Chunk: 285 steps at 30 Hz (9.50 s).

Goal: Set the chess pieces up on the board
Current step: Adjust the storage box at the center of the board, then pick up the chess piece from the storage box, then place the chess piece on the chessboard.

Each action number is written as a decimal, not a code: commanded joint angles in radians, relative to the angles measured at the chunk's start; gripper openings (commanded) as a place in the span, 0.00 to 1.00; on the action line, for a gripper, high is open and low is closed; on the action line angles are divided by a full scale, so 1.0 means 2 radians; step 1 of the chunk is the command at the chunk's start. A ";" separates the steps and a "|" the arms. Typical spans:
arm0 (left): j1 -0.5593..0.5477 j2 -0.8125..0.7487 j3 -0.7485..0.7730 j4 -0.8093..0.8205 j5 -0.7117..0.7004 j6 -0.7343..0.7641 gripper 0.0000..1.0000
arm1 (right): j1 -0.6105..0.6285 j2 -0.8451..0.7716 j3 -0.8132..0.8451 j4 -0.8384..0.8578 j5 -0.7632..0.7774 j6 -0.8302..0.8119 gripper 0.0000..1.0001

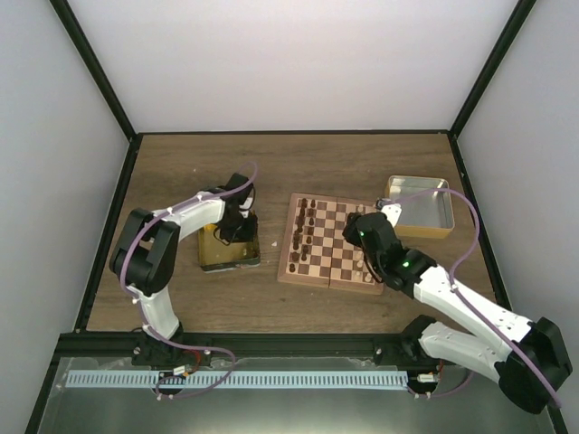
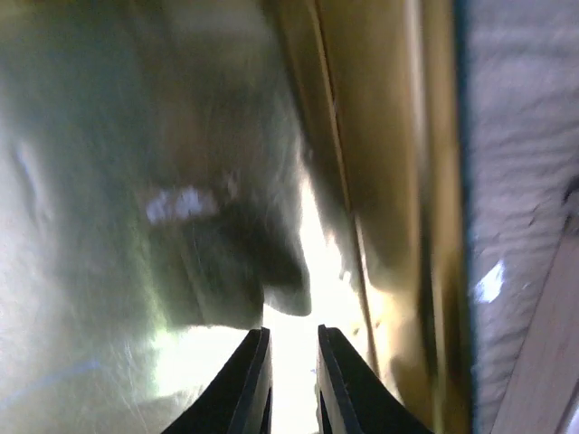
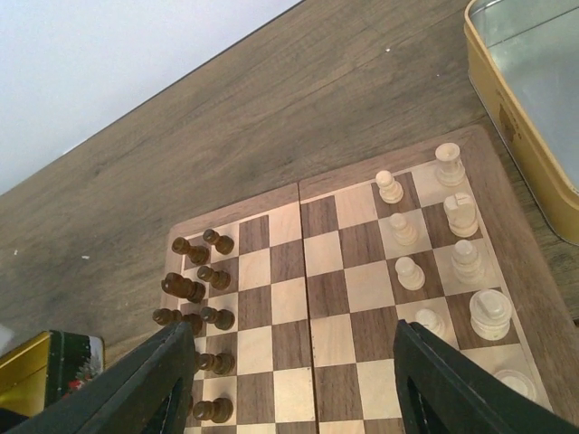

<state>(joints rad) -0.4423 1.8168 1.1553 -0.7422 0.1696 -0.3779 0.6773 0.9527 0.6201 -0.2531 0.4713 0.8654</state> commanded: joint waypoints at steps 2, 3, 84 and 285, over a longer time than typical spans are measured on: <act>0.010 -0.014 0.021 0.042 -0.054 -0.018 0.16 | -0.002 0.010 0.025 -0.002 0.001 0.004 0.62; 0.014 -0.019 0.021 0.042 -0.071 -0.019 0.17 | -0.002 0.011 0.025 -0.003 0.001 0.004 0.62; 0.122 0.003 0.122 -0.062 -0.014 0.222 0.65 | 0.000 0.022 0.080 -0.024 -0.061 -0.009 0.60; -0.353 -0.084 0.036 0.076 -0.271 -0.135 0.40 | 0.000 -0.139 0.018 -0.127 0.081 0.029 0.63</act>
<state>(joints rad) -1.1481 1.7477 1.1713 -0.5724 -0.3481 -0.6281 0.6773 0.6823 0.6518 -0.5259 0.6273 0.9253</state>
